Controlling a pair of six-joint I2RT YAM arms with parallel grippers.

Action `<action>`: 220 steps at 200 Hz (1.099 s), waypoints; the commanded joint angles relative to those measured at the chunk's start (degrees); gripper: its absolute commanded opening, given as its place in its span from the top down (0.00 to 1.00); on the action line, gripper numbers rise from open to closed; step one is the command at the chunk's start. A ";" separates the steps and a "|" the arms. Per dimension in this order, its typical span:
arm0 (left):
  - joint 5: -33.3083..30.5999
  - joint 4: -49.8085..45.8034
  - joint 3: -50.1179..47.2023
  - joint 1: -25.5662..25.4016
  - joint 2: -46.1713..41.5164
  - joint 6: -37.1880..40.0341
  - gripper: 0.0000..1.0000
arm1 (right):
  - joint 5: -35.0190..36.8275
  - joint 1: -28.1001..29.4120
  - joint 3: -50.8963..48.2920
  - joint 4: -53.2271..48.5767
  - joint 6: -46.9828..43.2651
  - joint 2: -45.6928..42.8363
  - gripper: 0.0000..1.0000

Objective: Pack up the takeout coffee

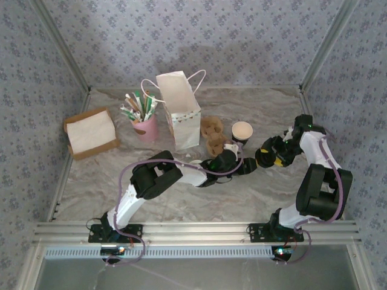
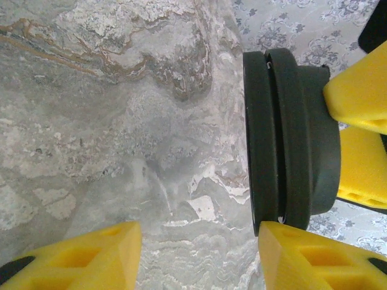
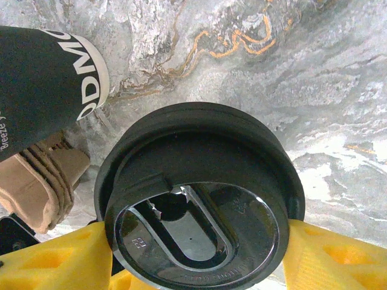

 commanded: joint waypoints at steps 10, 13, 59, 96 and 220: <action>1.06 7.75 -1.65 -0.37 -0.23 -0.36 0.45 | -2.23 -1.15 -0.47 -1.02 1.03 -0.15 0.31; 1.07 7.98 -1.66 -0.33 -0.21 -0.37 0.45 | -2.49 -1.28 -0.56 -0.91 1.09 -0.13 0.31; 1.91 8.22 -0.85 -0.20 0.45 -0.40 0.46 | -4.58 -2.21 -0.80 -0.27 1.57 0.00 0.32; 1.98 8.11 -0.47 0.28 1.20 -1.08 0.49 | -6.42 -2.61 -0.84 -0.06 1.70 0.20 0.32; 1.34 8.64 -1.29 0.99 1.37 -1.31 0.54 | -7.60 -3.00 -1.21 0.44 1.74 0.31 0.32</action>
